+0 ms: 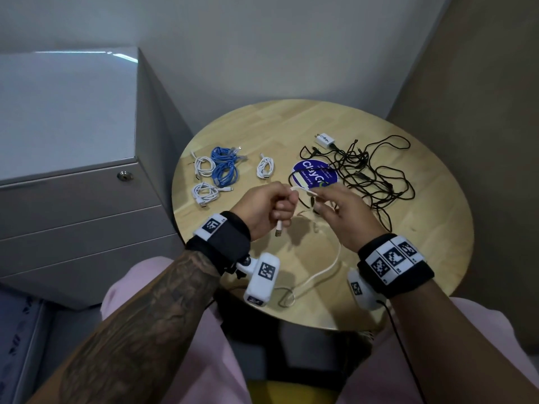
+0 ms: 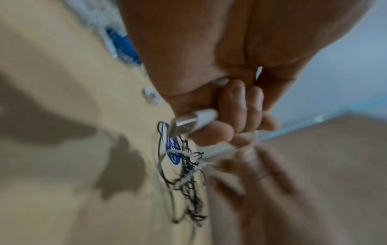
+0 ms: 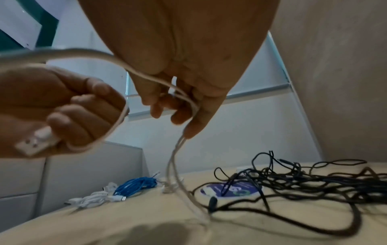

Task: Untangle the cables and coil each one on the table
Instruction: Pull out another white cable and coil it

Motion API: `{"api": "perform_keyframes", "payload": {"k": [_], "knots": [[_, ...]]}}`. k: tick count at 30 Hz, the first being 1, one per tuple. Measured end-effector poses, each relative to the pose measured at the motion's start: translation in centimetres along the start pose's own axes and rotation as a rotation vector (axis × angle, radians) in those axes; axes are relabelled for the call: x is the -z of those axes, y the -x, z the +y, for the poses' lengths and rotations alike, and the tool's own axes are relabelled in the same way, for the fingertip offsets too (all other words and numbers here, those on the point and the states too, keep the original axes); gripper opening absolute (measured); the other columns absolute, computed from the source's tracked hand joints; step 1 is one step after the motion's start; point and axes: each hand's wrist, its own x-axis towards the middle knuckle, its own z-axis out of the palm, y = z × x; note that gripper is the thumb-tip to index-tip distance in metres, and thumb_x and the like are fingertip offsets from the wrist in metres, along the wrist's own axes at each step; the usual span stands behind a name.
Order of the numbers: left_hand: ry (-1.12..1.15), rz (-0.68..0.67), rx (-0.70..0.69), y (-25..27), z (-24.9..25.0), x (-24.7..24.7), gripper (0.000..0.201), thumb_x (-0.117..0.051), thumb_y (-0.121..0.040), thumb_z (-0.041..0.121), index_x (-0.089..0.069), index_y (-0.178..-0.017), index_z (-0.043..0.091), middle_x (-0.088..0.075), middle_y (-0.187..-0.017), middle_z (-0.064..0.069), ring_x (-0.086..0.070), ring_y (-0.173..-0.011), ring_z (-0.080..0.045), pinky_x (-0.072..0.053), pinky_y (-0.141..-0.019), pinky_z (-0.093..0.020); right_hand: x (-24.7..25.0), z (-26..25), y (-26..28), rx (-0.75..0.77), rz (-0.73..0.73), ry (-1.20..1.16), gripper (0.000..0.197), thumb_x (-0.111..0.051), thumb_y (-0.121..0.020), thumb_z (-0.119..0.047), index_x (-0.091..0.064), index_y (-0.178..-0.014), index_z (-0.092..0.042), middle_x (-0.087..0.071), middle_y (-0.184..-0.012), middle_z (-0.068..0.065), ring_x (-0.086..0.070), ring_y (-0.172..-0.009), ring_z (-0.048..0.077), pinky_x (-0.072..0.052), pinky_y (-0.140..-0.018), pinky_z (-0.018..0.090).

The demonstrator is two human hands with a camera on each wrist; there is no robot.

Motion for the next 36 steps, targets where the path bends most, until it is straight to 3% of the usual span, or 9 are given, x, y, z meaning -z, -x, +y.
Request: {"api": "perform_keyframes", "payload": {"k": [4, 8, 14, 20, 25, 27, 29, 32, 36], "knots": [[0.365, -0.02, -0.035, 0.2, 0.7, 1.4, 0.014, -0.041, -0.083, 0.016, -0.047, -0.071, 0.014, -0.023, -0.056, 0.007, -0.019, -0.045, -0.009, -0.03, -0.05, -0.024, -1.0, -0.2, 0.3, -0.278, 0.093, -0.301, 0.029, -0.051, -0.102, -0.006, -0.071, -0.11, -0.027, -0.071, -0.097, -0.001, -0.068, -0.081, 0.011, -0.058, -0.059, 0.026], [0.687, 0.063, -0.244, 0.8, 2.8, 4.3, 0.013, -0.044, -0.078, 0.01, -0.044, -0.066, 0.015, -0.028, -0.052, 0.008, -0.023, -0.044, -0.008, -0.029, -0.053, -0.021, -0.1, 0.7, 0.3, -0.499, 0.049, -0.237, 0.026, -0.045, -0.104, -0.007, -0.066, -0.094, -0.02, -0.069, -0.083, 0.006, -0.054, -0.044, 0.006, -0.041, -0.042, 0.021], [0.861, 0.382, -0.488, 2.0, 5.1, 9.8, 0.008, -0.044, -0.071, 0.008, -0.052, -0.068, 0.009, -0.031, -0.054, 0.004, -0.027, -0.045, -0.012, -0.036, -0.053, -0.023, 1.2, 2.0, 1.2, -0.689, -0.204, 0.163, 0.02, -0.051, -0.095, -0.025, -0.067, -0.085, -0.019, -0.07, -0.087, 0.006, -0.067, -0.081, 0.027, -0.051, -0.068, 0.033], [0.527, 0.182, -0.193, 1.7, 4.3, 8.5, 0.005, -0.049, -0.075, 0.009, -0.048, -0.071, 0.012, -0.027, -0.056, 0.006, -0.023, -0.044, -0.008, -0.03, -0.052, -0.021, 0.4, 0.3, 1.8, -0.495, -0.23, 0.522, 0.019, -0.057, -0.087, -0.038, -0.067, -0.079, -0.024, -0.06, -0.101, -0.004, -0.058, -0.089, 0.02, -0.053, -0.083, 0.039], [0.232, -0.032, 0.075, 0.7, 1.9, 3.7, 0.017, -0.043, -0.085, 0.015, -0.053, -0.072, 0.012, -0.025, -0.058, 0.007, -0.024, -0.044, -0.008, -0.031, -0.049, -0.023, -1.4, -2.1, 1.4, -0.179, -0.055, -0.005, 0.05, -0.063, -0.089, -0.012, -0.058, -0.137, -0.024, -0.055, -0.138, -0.011, -0.049, -0.127, 0.007, -0.04, -0.106, 0.028], [0.188, -0.085, 0.131, 0.6, 1.3, 2.4, 0.018, -0.04, -0.087, 0.016, -0.051, -0.072, 0.012, -0.025, -0.058, 0.007, -0.024, -0.044, -0.008, -0.031, -0.049, -0.024, -2.5, -3.0, 1.2, -0.218, -0.074, -0.334, 0.039, -0.063, -0.094, -0.01, -0.061, -0.132, -0.021, -0.064, -0.128, -0.011, -0.057, -0.119, 0.0, -0.043, -0.103, 0.024], [0.167, -0.101, 0.17, 0.4, 0.8, 1.7, 0.023, -0.037, -0.09, 0.016, -0.052, -0.073, 0.012, -0.024, -0.057, 0.007, -0.023, -0.044, -0.008, -0.033, -0.049, -0.024, -3.0, -3.3, 1.0, -0.306, -0.039, -0.58, 0.016, -0.058, -0.1, -0.008, -0.067, -0.113, -0.011, -0.072, -0.094, -0.003, -0.067, -0.09, 0.006, -0.05, -0.094, 0.031], [0.229, -0.132, 0.183, 0.5, 0.6, 1.3, 0.025, -0.036, -0.091, 0.017, -0.053, -0.073, 0.012, -0.023, -0.058, 0.007, -0.023, -0.045, -0.008, -0.034, -0.051, -0.024, -2.5, -3.1, 1.0, -0.405, -0.013, -0.716, 0.017, -0.051, -0.105, -0.012, -0.066, -0.099, -0.006, -0.049, -0.064, -0.002, -0.047, -0.051, 0.013, -0.049, -0.069, 0.042], [0.49, -0.079, 0.047, 0.6, 1.0, 1.4, 0.017, -0.038, -0.089, 0.011, -0.055, -0.084, 0.009, -0.034, -0.063, 0.005, -0.032, -0.05, -0.008, -0.04, -0.059, -0.024, -3.1, -2.5, 1.4, -0.445, -0.099, -0.614, 0.023, -0.052, -0.105, -0.021, -0.07, -0.091, -0.016, -0.044, -0.06, -0.001, -0.033, -0.047, 0.011, -0.028, -0.05, 0.026]]}}
